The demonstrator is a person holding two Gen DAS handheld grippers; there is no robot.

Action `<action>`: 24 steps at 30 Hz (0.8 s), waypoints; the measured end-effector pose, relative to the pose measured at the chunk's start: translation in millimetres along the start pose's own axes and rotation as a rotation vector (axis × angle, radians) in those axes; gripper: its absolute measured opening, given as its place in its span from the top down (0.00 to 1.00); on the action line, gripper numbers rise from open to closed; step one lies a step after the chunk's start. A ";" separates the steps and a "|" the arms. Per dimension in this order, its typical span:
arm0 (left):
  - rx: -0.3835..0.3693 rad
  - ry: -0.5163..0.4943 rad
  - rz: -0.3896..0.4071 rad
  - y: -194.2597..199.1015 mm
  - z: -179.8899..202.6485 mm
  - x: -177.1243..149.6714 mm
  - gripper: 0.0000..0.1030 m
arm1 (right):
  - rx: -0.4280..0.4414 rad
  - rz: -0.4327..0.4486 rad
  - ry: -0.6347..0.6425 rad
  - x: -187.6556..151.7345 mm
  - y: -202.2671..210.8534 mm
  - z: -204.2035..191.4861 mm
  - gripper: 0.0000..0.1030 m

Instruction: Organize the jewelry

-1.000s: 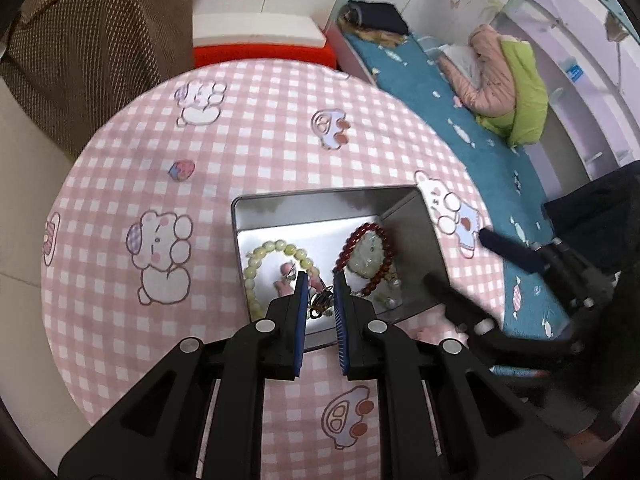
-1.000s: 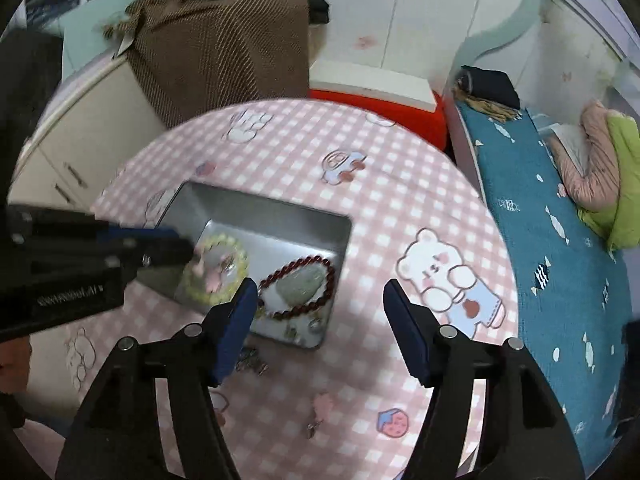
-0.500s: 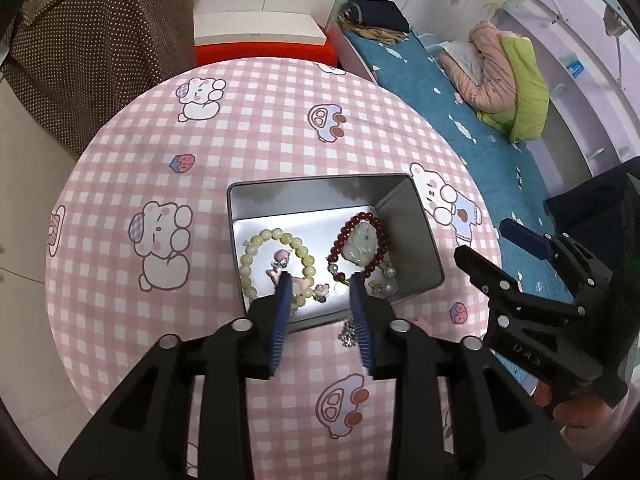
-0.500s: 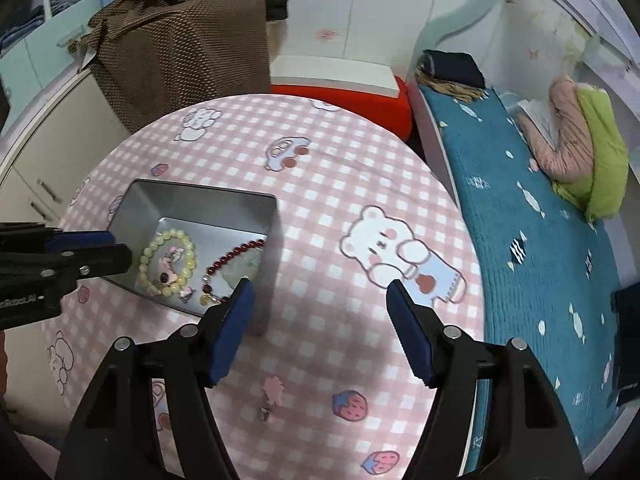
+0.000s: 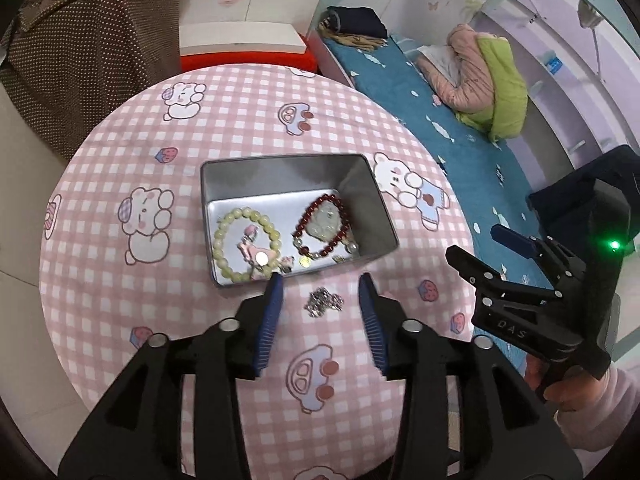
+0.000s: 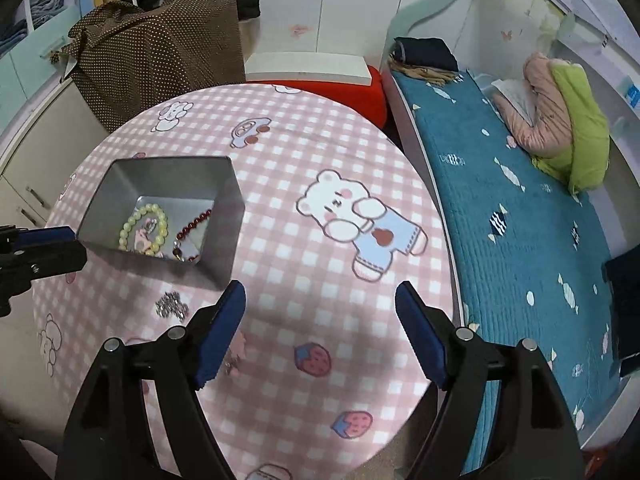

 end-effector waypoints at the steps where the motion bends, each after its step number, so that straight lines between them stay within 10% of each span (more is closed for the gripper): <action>1: 0.000 -0.005 -0.003 -0.1 2.3 -1.9 0.59 | 0.007 -0.004 -0.003 -2.7 -0.2 1.9 0.28; 24: 0.099 0.036 -0.145 -77.7 15.7 -20.5 0.60 | 0.057 -0.123 0.024 -49.1 -15.7 -6.9 0.28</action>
Point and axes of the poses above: each gripper's, at about its wrist camera, not at the fingertips, and y roughly against the way its jaws point, z to its right, x to its top, the point moved 3 cm from there along -y, roughly the way its jaws point, and after that the axes turned 7 degrees about -z, right-handed, at the moved point
